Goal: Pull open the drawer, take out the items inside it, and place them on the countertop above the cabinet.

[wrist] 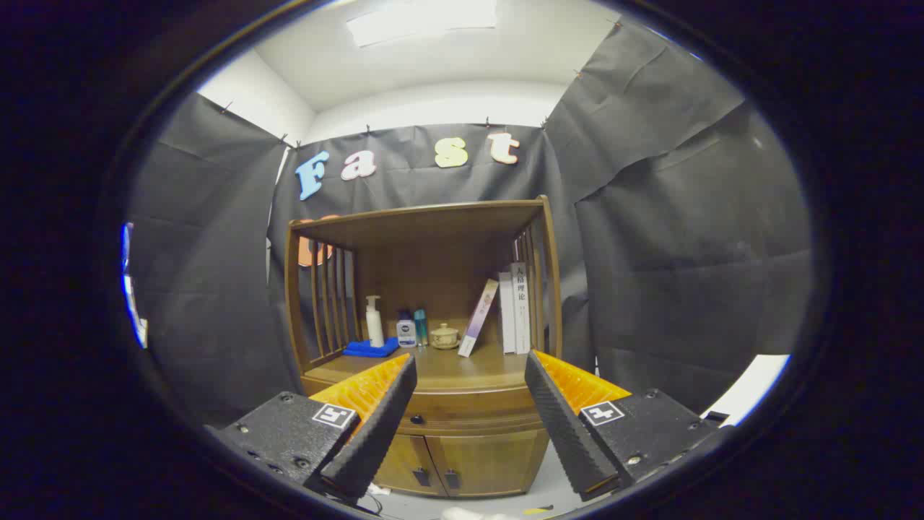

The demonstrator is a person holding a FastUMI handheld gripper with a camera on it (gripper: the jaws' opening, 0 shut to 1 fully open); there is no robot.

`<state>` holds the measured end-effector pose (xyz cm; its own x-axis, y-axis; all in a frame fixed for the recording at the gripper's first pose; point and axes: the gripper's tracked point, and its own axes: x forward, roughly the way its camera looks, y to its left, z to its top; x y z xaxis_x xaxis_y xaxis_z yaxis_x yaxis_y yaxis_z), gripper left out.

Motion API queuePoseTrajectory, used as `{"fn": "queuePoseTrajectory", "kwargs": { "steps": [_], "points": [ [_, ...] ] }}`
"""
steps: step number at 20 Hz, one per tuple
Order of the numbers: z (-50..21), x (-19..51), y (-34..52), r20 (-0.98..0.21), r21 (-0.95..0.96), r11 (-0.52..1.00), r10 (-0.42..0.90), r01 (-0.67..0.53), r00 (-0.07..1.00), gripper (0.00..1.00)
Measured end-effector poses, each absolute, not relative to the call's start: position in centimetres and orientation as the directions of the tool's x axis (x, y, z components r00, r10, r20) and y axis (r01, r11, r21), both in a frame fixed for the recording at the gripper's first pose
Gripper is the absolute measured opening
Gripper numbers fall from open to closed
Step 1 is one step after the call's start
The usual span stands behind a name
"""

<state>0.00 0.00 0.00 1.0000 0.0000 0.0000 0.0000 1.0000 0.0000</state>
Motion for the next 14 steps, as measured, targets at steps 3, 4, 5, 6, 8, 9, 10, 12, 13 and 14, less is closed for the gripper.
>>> {"fn": "queuePoseTrajectory", "kwargs": {
  "steps": [3, 4, 5, 6, 8, 9, 10, 12, 13, 14],
  "points": [
    [0.17, 0.18, 0.17, -0.004, 0.004, 1.000, 0.010, -0.009, 1.000, 0.98],
    [0.23, -0.05, -0.02, -0.001, 0.003, 1.000, 0.012, -0.012, 1.000, 0.98],
    [0.15, -0.14, -0.10, 0.002, -0.001, 1.000, 0.010, -0.010, 1.000, 0.98],
    [0.25, -0.19, -0.13, 0.006, -0.006, 1.000, 0.006, -0.006, 1.000, 0.98],
    [0.29, -0.39, -0.04, 0.011, -0.014, 1.000, -0.003, 0.003, 1.000, 0.98],
    [0.43, -0.46, 0.03, 0.014, -0.015, 1.000, -0.005, 0.005, 1.000, 0.98],
    [0.29, -0.44, -0.02, 0.016, -0.014, 1.000, -0.008, 0.008, 1.000, 0.98],
    [0.08, -0.32, -0.08, 0.017, -0.014, 1.000, -0.014, 0.014, 1.000, 0.98],
    [0.00, -0.15, -0.11, 0.019, -0.015, 1.000, -0.018, 0.018, 1.000, 0.98],
    [-0.14, -0.17, 0.00, 0.021, -0.015, 1.000, -0.019, 0.019, 1.000, 0.98]
  ]
}}
